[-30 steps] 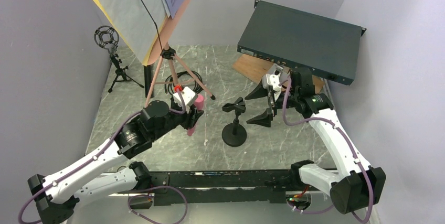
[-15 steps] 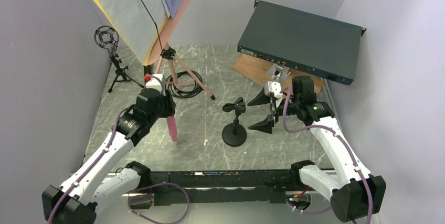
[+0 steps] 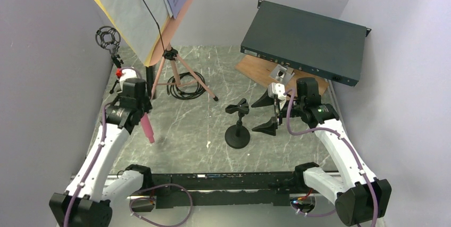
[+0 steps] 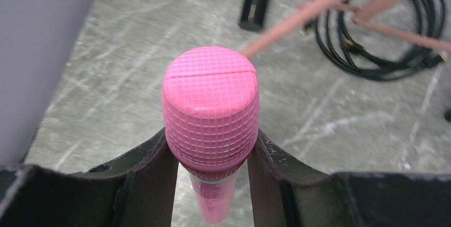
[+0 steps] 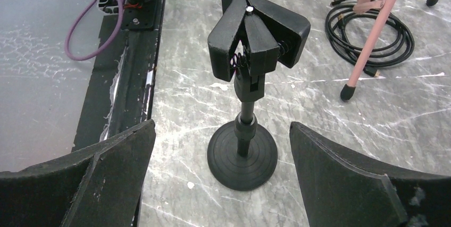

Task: Pack up the instrument practice props
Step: Remove the microphone from the microphone stand, then place the microphone at the center of the board.

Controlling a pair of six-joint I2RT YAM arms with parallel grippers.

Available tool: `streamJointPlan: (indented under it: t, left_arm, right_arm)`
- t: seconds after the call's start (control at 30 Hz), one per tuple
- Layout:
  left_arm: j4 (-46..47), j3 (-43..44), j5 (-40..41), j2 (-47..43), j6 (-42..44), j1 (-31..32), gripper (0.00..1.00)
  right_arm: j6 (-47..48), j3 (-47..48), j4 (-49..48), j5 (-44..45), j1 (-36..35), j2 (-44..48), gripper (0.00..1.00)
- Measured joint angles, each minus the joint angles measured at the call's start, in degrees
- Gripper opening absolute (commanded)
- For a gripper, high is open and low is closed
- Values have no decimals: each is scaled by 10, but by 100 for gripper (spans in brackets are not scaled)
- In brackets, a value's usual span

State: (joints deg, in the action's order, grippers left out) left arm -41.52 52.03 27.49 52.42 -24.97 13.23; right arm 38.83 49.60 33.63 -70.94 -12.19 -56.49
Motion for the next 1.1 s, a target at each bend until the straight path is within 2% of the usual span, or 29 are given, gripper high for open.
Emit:
streamJointPlan:
  t: [0.27, 0.47, 0.77, 1.1]
  left_arm:
    - [57, 78, -14, 136, 77, -142, 0]
    - [106, 177, -74, 252, 121, -232, 0]
    - [134, 344, -212, 405, 177, -252, 1]
    - [122, 429, -350, 500, 198, -252, 1]
  right_arm:
    - [-2, -6, -4, 0, 2, 11, 99]
    - [-5, -6, -7, -2, 2, 20, 99]
    - [-5, -8, -7, -16, 2, 22, 99]
    - [1, -9, -2, -17, 2, 22, 99]
